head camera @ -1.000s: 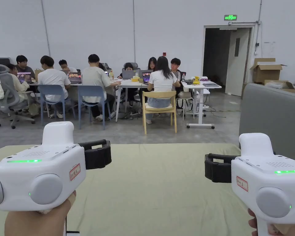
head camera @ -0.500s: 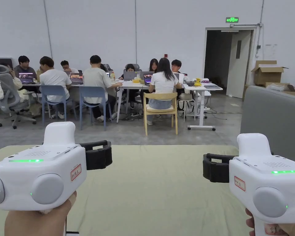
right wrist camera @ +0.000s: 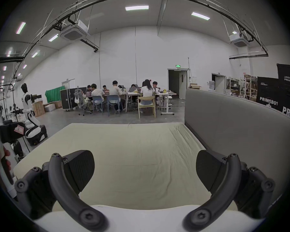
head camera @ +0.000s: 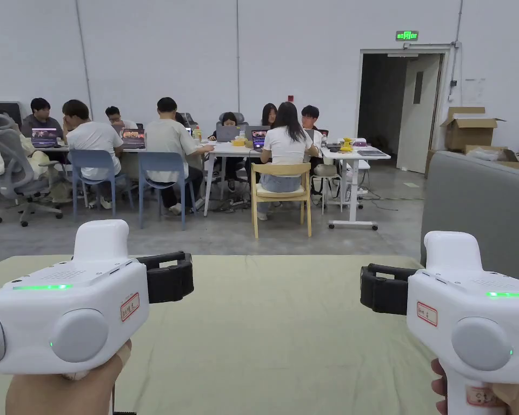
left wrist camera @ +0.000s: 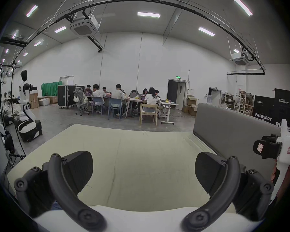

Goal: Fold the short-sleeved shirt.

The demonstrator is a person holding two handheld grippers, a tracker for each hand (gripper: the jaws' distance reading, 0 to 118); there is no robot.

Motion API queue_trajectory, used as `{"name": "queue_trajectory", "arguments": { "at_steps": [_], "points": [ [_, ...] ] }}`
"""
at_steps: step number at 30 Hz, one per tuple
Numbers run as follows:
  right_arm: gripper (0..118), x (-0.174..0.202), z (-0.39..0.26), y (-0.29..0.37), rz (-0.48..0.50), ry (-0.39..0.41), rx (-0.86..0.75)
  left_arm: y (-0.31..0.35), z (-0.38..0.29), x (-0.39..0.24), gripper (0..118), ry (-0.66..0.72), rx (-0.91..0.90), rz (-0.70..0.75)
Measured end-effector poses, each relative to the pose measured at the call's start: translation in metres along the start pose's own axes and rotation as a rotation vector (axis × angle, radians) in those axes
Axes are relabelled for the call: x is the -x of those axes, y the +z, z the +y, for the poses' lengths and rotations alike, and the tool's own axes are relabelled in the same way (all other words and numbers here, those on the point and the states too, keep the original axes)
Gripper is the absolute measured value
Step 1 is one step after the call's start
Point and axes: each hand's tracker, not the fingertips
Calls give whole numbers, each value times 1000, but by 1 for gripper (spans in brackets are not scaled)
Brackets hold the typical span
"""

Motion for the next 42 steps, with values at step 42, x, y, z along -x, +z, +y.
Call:
{"name": "queue_trajectory", "arguments": {
  "at_steps": [42],
  "points": [
    [118, 12, 1, 8, -10, 37, -39, 3, 6, 1, 118, 34, -2, -39]
  ]
}}
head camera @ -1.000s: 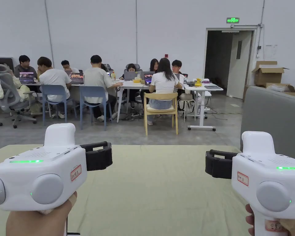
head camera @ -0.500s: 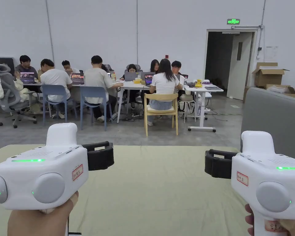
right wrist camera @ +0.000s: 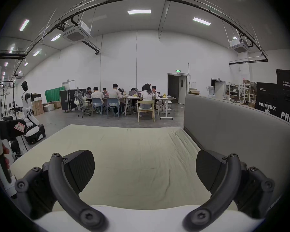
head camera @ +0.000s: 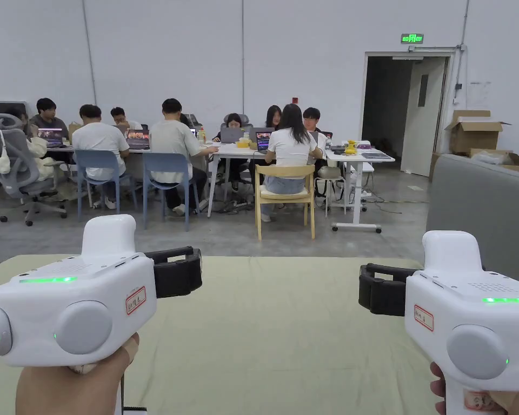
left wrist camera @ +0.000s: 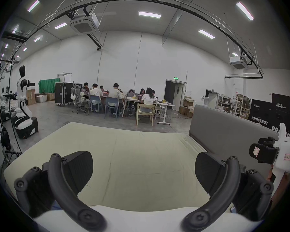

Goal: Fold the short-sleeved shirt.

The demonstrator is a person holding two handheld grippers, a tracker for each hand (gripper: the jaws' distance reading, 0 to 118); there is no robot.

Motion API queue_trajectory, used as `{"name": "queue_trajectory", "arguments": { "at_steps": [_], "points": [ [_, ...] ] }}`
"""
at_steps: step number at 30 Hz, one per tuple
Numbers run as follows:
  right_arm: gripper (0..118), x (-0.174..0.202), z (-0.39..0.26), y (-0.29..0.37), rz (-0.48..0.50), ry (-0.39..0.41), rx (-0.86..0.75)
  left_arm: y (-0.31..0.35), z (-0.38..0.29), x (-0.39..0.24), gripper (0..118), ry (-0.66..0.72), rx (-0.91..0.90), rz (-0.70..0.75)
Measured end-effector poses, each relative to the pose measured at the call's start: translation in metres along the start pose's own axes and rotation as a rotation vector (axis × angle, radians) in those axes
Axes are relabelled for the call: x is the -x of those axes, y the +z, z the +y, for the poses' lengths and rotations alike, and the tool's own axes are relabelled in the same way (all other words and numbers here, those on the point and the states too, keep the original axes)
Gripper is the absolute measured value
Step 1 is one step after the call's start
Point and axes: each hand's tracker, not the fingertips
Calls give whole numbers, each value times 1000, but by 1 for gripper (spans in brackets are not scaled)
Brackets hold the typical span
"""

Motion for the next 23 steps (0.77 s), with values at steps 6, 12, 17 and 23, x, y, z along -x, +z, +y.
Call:
{"name": "queue_trajectory", "arguments": {
  "at_steps": [6, 12, 17, 23],
  "points": [
    [118, -4, 1, 1, 18, -51, -3, 1, 1, -1, 118, -7, -1, -3],
    [118, -7, 1, -2, 1, -60, 6, -1, 0, -2, 118, -3, 5, -5],
    [118, -9, -2, -5, -1, -66, 20, -3, -3, -3, 118, 2, 15, -8],
    [118, -9, -5, -6, -6, -61, 24, -5, -4, -6, 118, 0, 22, -17]
  ]
}}
